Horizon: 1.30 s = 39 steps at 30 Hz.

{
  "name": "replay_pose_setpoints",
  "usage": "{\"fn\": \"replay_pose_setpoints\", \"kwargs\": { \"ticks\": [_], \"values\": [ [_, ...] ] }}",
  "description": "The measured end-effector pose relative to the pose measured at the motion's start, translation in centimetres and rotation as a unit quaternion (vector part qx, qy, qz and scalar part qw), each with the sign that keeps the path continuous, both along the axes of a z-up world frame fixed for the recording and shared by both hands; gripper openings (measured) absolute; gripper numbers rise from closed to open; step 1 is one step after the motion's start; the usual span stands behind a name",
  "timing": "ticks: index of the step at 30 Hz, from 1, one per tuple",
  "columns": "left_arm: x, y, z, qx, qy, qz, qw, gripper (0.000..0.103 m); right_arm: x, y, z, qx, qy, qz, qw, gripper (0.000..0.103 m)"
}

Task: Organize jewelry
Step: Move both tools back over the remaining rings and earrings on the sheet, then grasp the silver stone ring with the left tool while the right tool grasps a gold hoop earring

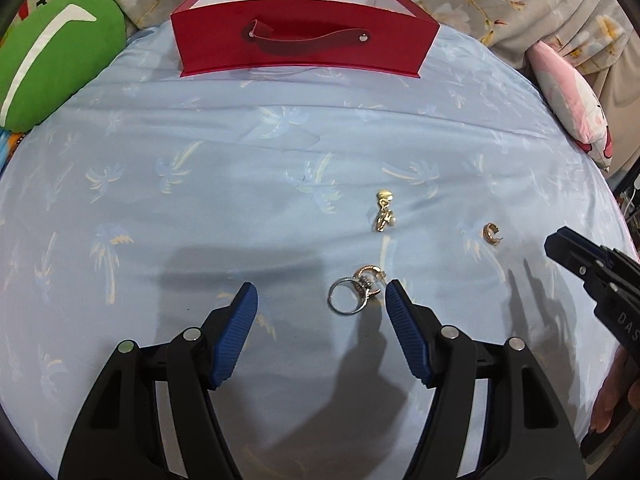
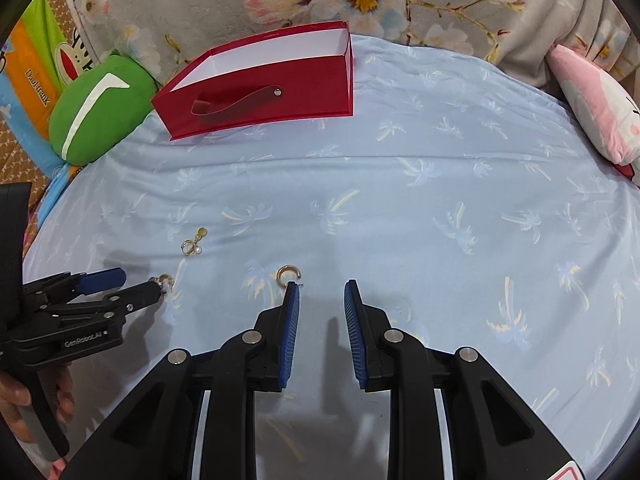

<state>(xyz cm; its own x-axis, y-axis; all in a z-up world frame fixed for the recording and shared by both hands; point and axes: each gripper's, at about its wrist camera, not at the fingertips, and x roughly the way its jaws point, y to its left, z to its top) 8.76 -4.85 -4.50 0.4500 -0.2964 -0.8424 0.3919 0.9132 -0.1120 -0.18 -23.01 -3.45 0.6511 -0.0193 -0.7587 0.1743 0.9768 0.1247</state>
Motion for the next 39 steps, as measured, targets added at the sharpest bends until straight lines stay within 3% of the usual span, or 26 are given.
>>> {"fn": "replay_pose_setpoints", "kwargs": {
  "ticks": [5,10,24,26,39],
  "values": [
    [-0.6,-0.4,-0.1,0.008,-0.025,-0.01,0.9996,0.043,-0.1,0.4,-0.2,0.005,0.001,0.006,1.0,0.023],
    [-0.8,-0.3,-0.1,-0.019,-0.024,-0.025,0.9992,0.022,-0.1,0.5,-0.2,0.009,-0.001,0.007,1.0,0.023],
    [-2.9,1.3,2.3,-0.043,-0.035,-0.028,0.9981,0.021,0.4,0.7,-0.6,0.013,0.005,0.017,1.0,0.023],
    [-3.1,1.9,2.7,-0.047,-0.037,-0.023,0.998,0.021,0.9,0.9,-0.9,0.012,0.008,0.019,1.0,0.029],
    [-2.1,4.4,2.4,-0.032,-0.03,0.017,0.9989,0.021,3.9,2.0,-2.5,-0.007,0.02,0.025,0.999,0.033]
  ]
}}
